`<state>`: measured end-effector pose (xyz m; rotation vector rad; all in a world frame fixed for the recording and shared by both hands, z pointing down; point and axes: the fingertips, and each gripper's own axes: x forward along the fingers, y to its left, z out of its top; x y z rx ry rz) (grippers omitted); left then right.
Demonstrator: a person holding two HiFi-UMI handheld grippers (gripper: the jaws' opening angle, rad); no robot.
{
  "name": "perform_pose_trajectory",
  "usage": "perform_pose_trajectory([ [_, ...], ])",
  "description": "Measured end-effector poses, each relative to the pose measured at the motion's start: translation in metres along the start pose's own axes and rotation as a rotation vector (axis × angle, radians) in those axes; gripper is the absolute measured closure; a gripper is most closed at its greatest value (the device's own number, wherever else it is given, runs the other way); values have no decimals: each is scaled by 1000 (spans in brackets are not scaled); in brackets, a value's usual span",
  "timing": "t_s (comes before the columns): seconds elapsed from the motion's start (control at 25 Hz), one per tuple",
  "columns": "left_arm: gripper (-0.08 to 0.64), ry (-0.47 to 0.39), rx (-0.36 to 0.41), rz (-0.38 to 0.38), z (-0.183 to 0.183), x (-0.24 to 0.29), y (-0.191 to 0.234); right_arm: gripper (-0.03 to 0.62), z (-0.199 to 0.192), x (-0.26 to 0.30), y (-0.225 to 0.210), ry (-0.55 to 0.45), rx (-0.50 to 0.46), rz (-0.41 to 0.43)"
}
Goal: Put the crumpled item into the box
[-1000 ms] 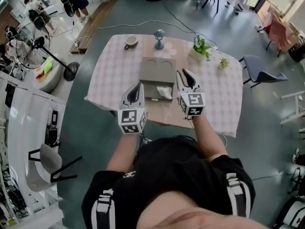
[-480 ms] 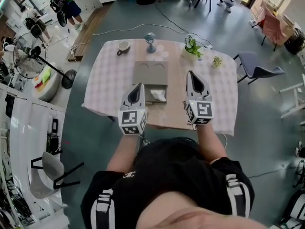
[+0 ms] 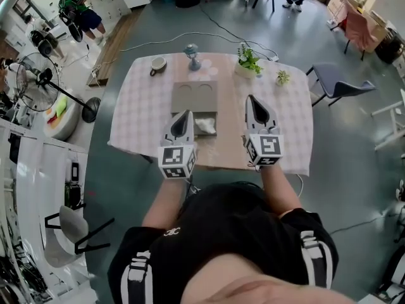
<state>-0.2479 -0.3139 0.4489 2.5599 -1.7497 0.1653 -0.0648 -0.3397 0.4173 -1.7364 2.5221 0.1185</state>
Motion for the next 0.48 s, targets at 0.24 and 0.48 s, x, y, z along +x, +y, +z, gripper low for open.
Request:
perform_pose_trajectory([
  [0.24,571,-1,1,2,0,-1,-3,589,-2,0,-1,1,-2,-1],
  [0.48,569,-6,5,-1,4,-4,-6,589,-11,0,-2,21,-3,-10],
])
